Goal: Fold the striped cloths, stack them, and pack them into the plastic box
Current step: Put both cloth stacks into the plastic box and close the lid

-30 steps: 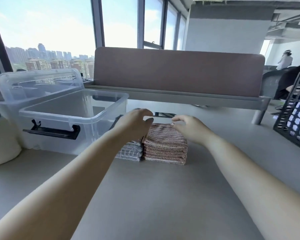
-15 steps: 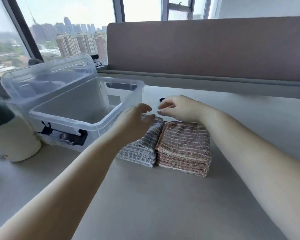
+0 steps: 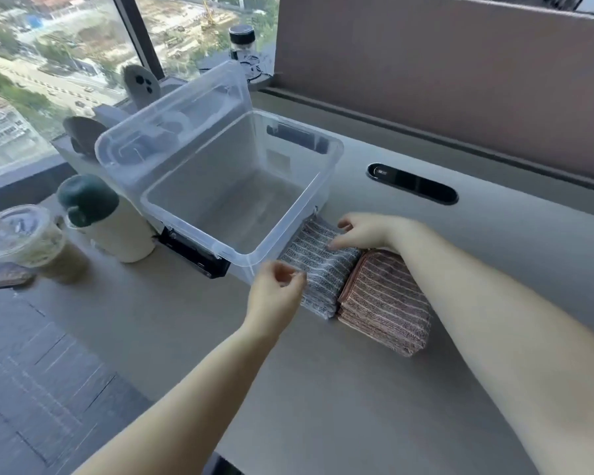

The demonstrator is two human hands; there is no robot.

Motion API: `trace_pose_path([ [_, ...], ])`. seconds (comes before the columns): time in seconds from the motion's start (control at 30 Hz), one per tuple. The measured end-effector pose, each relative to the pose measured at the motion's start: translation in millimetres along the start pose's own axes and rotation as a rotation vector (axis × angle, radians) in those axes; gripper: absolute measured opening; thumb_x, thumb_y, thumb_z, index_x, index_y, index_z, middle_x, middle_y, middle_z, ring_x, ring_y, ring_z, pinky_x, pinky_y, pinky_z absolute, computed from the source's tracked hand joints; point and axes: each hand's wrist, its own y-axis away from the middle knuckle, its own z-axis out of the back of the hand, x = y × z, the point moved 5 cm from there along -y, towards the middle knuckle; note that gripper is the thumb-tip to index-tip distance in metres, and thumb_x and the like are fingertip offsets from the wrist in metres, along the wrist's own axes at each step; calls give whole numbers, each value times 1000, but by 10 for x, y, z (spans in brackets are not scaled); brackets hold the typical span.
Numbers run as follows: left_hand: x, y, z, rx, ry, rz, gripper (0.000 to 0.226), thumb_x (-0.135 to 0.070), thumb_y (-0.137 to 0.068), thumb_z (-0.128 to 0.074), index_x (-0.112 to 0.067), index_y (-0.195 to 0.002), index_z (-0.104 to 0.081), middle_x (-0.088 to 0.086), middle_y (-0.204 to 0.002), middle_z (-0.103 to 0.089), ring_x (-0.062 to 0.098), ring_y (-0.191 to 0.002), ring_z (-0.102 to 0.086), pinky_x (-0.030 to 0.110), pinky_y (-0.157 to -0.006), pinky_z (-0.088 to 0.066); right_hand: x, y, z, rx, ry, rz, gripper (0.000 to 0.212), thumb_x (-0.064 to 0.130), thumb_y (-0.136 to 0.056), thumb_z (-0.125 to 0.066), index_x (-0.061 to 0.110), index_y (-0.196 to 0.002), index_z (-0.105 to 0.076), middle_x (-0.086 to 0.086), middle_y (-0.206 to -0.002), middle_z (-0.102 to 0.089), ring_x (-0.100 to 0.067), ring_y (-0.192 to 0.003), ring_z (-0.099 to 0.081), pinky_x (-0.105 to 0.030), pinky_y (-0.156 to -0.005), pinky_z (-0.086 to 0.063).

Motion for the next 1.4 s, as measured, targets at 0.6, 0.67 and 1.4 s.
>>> trace_pose_path([
  [0.6,152,8,-307,135,791,598,24,-18,-80,-71,-19,-103,-64,-2,-79,-74,15,-80,-65,27,-80,-51,9,-378,-29,366,-156,-1,48,24,-65,-75,13,-109,-60,-8,-117,-63,-23,-107,-59,-49,-104,-41],
  [0.67,121,63,-297,143,795,478,43,-16,-77,-73,-23,-117,-60,-3,-101,-74,14,-94,-66,26,-83,-51,42,-331,38,433,-186,67,42,17,-66,-74,17,-107,-64,-2,-113,-66,-20,-110,-59,-44,-107,-36],
  [1.4,-1075,-511,910,46,569,54,48,-42,-85,-65,-5,-116,-60,11,-109,-69,21,-96,-66,35,-90,-54,698,-102,1217,182,-674,353,41,15,-80,-69,9,-119,-59,-10,-117,-66,-26,-110,-61,-38,-97,-48],
])
